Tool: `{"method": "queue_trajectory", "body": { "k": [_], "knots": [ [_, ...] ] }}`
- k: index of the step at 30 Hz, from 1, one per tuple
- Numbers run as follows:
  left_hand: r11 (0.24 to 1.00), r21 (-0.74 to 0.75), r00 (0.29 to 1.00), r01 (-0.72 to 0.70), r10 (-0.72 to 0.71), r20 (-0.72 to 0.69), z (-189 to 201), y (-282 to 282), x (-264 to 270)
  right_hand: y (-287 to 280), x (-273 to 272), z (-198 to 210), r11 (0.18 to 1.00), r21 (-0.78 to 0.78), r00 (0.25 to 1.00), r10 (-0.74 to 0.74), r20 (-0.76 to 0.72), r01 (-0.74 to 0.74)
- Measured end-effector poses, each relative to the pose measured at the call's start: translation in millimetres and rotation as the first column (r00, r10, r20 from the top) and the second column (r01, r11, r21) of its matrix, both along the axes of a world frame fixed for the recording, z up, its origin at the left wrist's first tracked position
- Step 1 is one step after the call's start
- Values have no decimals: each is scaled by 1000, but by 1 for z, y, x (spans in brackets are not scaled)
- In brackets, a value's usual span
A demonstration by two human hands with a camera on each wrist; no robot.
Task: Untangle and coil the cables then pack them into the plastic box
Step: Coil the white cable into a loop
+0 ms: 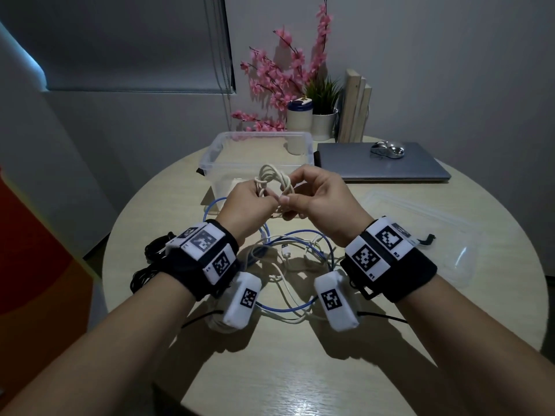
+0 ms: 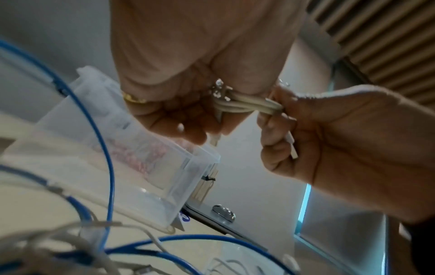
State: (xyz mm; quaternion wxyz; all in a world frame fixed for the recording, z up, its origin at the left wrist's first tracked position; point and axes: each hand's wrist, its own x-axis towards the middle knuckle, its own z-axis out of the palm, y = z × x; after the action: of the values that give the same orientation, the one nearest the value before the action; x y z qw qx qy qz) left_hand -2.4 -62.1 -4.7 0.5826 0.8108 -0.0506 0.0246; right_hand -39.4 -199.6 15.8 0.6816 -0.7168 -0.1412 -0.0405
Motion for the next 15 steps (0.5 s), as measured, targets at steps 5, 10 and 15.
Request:
{"method": "queue_trajectory", "body": {
  "k": [5,10,15],
  "knots": [
    [975,-114,976,192,-202,-85,1,3,-2,-11,9,6,996,21,995,-81,-49,82],
    [937,-270,965,221,-251,-81,7,0,-10,-16,14,4,991,40,990,-129,-62,131],
    [931,-292,955,220,-266,-128,7,-1,-12,-19,17,1,992,28,991,-123,-59,125]
  ]
}}
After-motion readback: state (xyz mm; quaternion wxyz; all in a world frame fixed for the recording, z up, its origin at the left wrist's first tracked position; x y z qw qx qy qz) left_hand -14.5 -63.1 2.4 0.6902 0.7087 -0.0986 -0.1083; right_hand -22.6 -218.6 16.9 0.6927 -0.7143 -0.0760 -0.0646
